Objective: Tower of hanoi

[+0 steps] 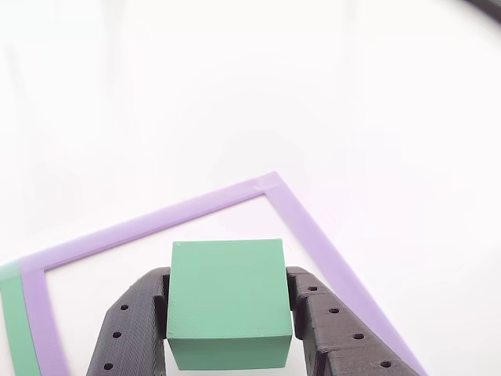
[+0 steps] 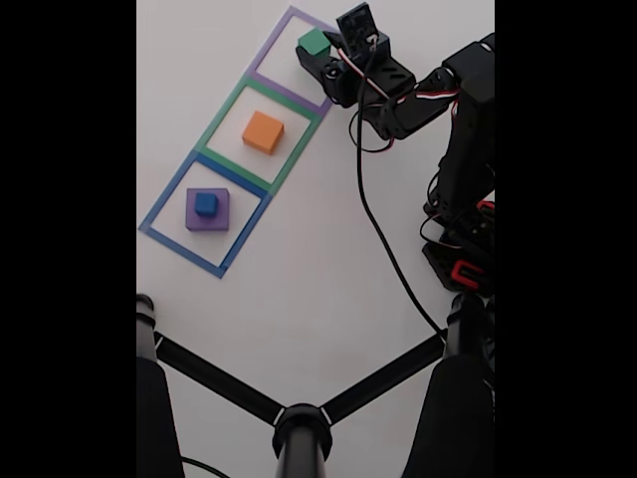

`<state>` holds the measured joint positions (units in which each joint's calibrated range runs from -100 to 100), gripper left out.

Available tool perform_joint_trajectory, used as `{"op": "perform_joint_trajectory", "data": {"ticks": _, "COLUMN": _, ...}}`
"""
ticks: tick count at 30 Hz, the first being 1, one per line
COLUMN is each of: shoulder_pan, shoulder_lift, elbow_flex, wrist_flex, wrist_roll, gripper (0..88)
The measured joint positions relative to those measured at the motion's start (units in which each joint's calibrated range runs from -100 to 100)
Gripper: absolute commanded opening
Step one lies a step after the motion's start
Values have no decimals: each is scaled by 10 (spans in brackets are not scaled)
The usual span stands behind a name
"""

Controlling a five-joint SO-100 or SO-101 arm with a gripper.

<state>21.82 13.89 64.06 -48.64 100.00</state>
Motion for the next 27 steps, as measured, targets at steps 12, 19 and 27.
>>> {"op": "perform_joint_trajectory", "data": {"ticks": 12, "shoulder_pan": -3, "shoulder_lift": 75, "elbow_flex": -21, "wrist_flex": -66, "wrist_roll": 0, "gripper": 65}}
{"op": "perform_joint_trajectory", "data": {"ticks": 19, "shoulder_pan": -12, "shoulder_lift": 102, "elbow_flex": -33, "wrist_flex": -78, "wrist_roll": 0, "gripper": 129}}
{"op": "perform_joint_trajectory", "data": {"ticks": 27, "shoulder_pan": -8, "shoulder_lift": 109, "elbow_flex": -38, "wrist_flex": -83, "wrist_roll": 0, "gripper": 207}}
